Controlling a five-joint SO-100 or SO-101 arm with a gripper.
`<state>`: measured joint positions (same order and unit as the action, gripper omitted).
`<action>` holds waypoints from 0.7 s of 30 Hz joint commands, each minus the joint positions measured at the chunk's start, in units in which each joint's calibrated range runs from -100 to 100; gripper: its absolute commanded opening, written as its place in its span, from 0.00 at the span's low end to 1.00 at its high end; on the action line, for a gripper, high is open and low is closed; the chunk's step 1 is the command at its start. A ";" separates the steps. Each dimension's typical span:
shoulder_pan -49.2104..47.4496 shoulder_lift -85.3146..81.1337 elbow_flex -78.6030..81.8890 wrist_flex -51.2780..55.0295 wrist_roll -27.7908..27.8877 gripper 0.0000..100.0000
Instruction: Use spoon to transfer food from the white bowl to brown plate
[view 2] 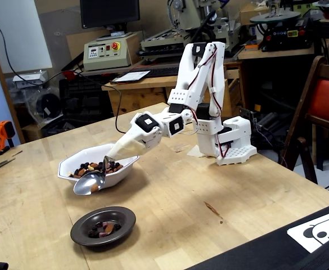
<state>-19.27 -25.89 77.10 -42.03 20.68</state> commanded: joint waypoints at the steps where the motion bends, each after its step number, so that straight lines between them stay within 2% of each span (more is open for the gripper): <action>1: -0.51 -3.16 -0.38 -0.02 3.66 0.03; 16: -0.58 -3.33 -0.38 -0.02 8.21 0.02; 21: -3.40 -3.16 -0.38 0.45 10.21 0.02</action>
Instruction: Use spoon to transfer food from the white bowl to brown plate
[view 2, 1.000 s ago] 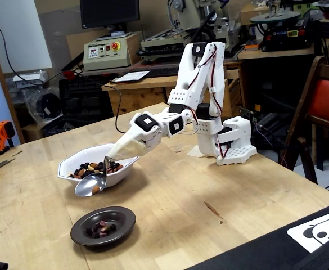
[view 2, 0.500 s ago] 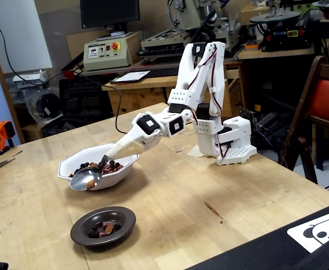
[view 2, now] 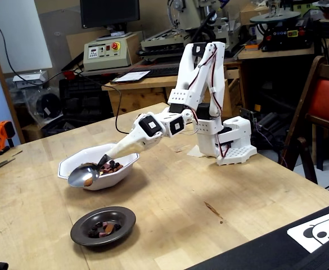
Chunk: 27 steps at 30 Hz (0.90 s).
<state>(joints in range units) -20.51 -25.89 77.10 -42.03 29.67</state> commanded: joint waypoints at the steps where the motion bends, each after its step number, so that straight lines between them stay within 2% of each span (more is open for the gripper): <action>1: -2.97 -3.25 -0.38 1.16 1.37 0.02; 12: -6.23 -3.33 -1.09 10.65 4.49 0.02; 27: -6.38 -3.42 -1.35 11.12 3.86 0.03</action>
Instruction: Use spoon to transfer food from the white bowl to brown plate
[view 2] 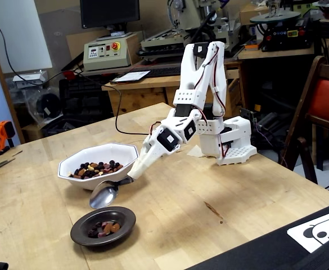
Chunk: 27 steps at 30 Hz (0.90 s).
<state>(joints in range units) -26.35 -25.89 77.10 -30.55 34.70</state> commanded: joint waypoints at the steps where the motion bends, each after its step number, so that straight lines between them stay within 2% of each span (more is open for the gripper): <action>1: -0.54 -3.42 -1.35 -0.36 -2.15 0.03; 6: -0.46 -3.51 -5.07 -0.04 -11.53 0.02; 10: -0.32 -3.42 -10.38 0.19 -16.85 0.02; 19: 8.05 -3.51 -14.54 0.27 -23.44 0.02; 27: 14.79 -9.84 -14.10 0.35 -33.60 0.02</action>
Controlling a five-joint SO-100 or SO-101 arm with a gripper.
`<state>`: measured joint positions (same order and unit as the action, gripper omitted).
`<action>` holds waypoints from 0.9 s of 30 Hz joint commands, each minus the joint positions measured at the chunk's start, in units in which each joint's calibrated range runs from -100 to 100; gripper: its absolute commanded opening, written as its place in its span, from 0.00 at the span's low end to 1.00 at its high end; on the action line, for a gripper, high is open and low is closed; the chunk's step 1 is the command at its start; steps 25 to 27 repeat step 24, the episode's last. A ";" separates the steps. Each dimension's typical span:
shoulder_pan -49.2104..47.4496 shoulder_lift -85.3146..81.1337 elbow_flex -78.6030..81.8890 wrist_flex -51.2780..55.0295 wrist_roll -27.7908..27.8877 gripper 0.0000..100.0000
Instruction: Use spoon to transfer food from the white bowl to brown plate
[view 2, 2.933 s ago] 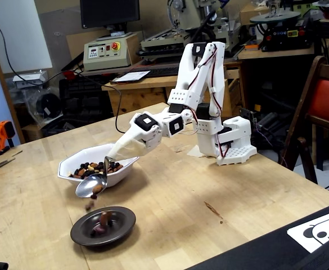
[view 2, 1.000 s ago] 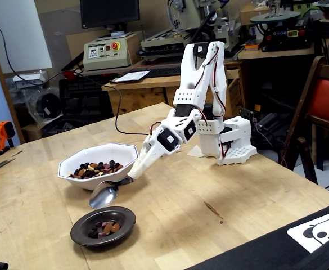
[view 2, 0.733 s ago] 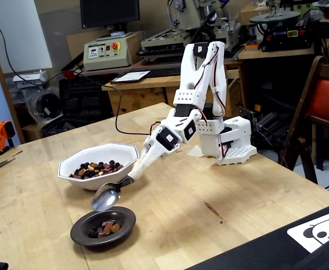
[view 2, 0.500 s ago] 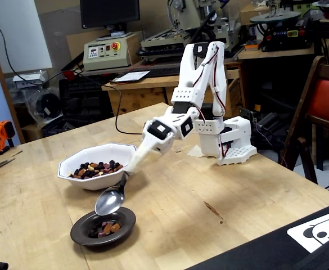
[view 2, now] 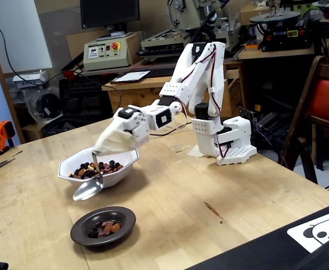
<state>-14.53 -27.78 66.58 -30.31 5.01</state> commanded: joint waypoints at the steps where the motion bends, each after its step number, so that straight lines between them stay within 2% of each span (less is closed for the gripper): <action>1: 3.71 -9.49 -3.40 0.11 -4.49 0.02; 6: 7.34 -14.62 -1.54 1.06 -4.74 0.02; 11: 9.34 -19.67 2.18 8.49 -5.03 0.02; 20: 9.56 -34.14 3.68 20.11 -5.08 0.02; 27: 9.64 -38.16 5.01 23.43 -5.08 0.02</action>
